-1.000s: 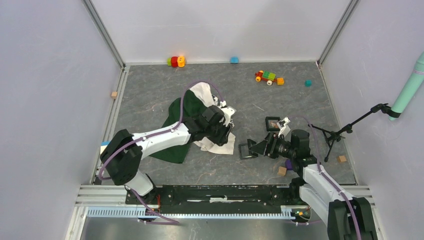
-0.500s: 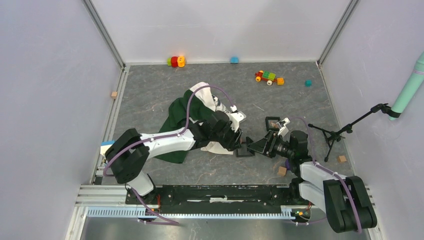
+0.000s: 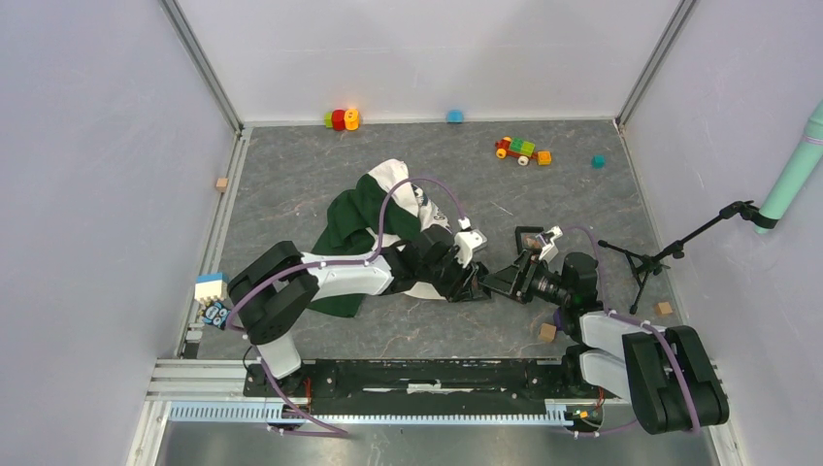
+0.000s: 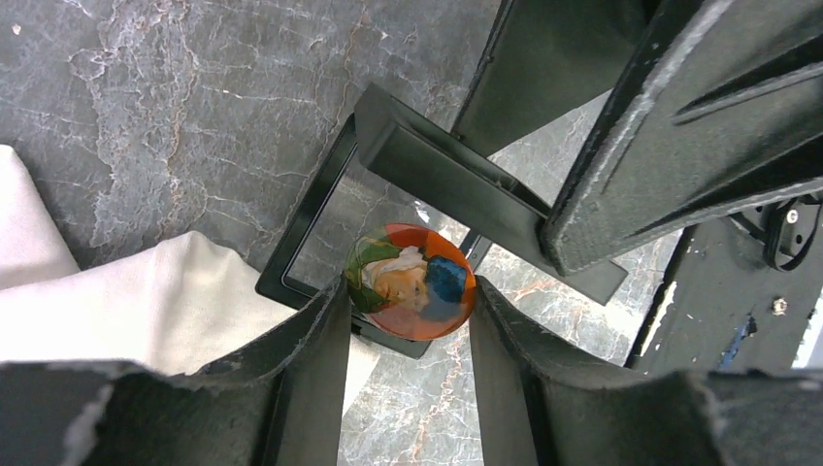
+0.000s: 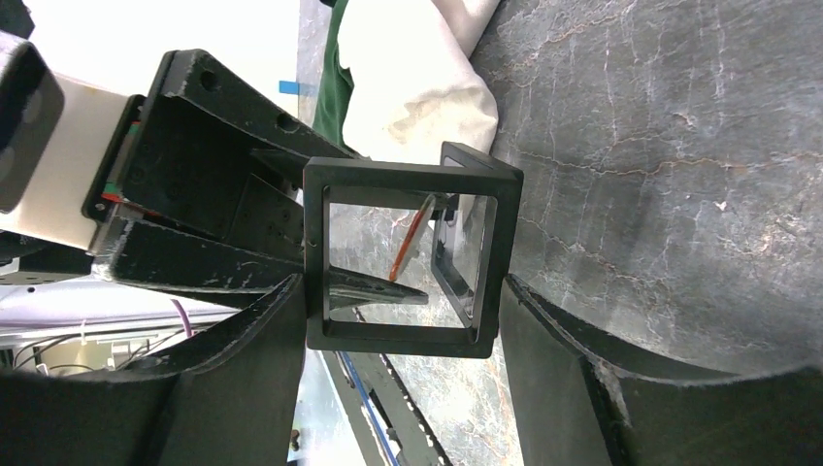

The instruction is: Remove the brooch from the garment

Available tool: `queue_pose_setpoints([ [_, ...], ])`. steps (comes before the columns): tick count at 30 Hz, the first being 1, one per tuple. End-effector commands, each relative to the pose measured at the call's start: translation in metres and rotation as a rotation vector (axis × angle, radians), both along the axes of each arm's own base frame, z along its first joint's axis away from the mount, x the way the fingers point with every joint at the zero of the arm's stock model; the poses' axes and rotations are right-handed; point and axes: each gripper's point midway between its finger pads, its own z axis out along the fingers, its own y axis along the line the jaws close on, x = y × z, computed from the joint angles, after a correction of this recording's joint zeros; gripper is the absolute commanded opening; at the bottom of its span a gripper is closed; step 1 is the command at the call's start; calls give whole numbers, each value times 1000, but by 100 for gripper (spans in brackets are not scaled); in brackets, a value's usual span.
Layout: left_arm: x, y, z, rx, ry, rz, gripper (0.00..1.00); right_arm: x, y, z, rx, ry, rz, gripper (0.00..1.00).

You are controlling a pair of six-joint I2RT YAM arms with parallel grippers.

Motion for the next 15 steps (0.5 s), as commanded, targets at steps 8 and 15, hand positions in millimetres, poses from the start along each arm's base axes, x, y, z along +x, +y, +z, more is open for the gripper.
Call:
queue_pose_setpoints([
  [8,9,-13,0,18,-90,-20,49,1,1,6,20,-36,12,54],
  [15,10,-20,6,-1,-92,-13,55,-2,1,1,25,-23,5,54],
])
